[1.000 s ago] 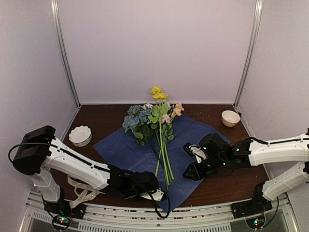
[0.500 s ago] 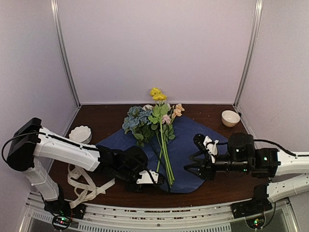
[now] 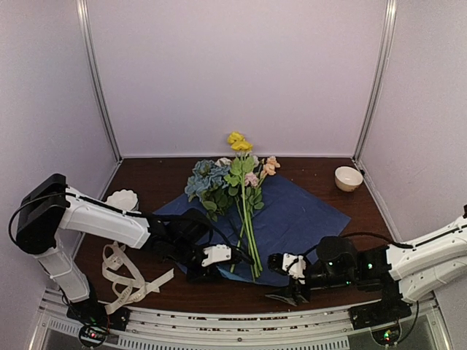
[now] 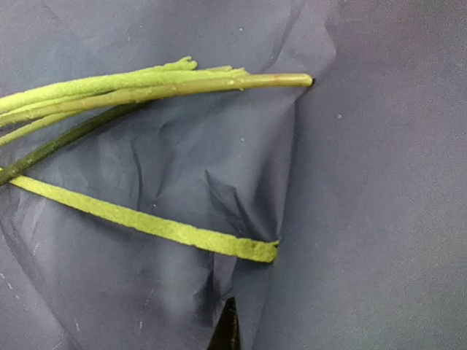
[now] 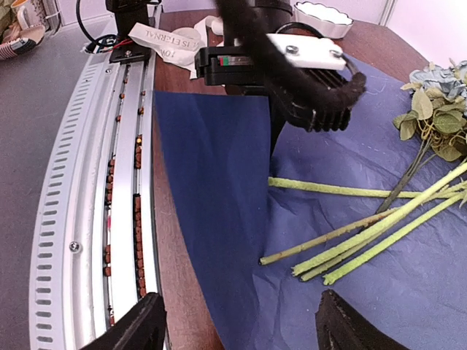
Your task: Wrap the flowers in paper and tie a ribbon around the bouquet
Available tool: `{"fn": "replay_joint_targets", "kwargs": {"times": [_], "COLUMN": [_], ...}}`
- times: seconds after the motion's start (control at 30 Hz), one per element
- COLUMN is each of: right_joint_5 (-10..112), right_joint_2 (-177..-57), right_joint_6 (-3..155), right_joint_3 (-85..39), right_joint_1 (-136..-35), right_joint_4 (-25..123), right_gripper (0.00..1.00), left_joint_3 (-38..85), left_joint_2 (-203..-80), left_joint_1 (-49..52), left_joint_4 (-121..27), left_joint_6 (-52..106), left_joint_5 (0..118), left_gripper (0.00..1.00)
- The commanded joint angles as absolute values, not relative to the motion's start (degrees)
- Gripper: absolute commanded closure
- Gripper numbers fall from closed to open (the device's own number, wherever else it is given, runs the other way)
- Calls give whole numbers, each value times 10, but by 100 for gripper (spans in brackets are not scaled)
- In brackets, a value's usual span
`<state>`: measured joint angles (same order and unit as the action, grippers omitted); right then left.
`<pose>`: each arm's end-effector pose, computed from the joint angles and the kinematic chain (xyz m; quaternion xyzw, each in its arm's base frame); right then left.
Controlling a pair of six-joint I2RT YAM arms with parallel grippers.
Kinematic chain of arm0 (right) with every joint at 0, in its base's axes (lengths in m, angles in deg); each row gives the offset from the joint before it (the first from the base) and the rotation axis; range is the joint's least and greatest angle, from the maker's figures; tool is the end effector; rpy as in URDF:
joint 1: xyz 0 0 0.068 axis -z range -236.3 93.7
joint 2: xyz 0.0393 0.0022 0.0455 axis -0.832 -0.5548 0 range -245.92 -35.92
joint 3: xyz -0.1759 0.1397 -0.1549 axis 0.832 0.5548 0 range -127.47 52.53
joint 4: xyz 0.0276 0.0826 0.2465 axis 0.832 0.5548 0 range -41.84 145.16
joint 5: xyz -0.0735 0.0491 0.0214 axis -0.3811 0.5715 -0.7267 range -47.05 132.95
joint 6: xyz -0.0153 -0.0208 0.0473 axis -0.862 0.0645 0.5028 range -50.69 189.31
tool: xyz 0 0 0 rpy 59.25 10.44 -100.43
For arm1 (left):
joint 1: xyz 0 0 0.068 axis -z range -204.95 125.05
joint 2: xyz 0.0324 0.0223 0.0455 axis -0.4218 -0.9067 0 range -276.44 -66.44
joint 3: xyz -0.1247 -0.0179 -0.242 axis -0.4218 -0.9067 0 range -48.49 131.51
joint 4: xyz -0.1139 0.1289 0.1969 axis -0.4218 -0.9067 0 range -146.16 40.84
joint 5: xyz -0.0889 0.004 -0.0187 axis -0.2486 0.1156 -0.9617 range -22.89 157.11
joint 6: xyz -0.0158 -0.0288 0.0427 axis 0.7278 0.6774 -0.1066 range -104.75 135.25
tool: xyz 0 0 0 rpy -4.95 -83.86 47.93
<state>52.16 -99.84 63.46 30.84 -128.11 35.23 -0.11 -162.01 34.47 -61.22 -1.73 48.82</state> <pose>0.0636 0.2116 0.1771 -0.5709 0.6446 0.3323 0.3848 0.1487 -0.2736 0.1447 0.6218 0.7221 -0.2376 0.1886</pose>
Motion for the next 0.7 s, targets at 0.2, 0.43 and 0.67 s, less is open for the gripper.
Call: {"fn": "replay_joint_targets", "kwargs": {"times": [0.2, 0.43, 0.67], "right_joint_5": [505, 491, 488], "right_joint_2": [-978, -1042, -1012], "right_joint_6": [633, 639, 628], "right_joint_3": [335, 330, 339], "right_joint_1": [-1286, -1287, -1286], "right_joint_4": [332, 286, 294], "right_gripper": [37, 64, 100], "left_joint_3": [-7, 0, 26], "left_joint_2": [-1631, -1636, -1606], "left_joint_1": [327, 326, 324], "left_joint_4": [-570, -580, -637], "left_joint_6": [2, 0, 17], "left_joint_5": [433, 426, 434], "left_gripper": [100, 100, 64]}}
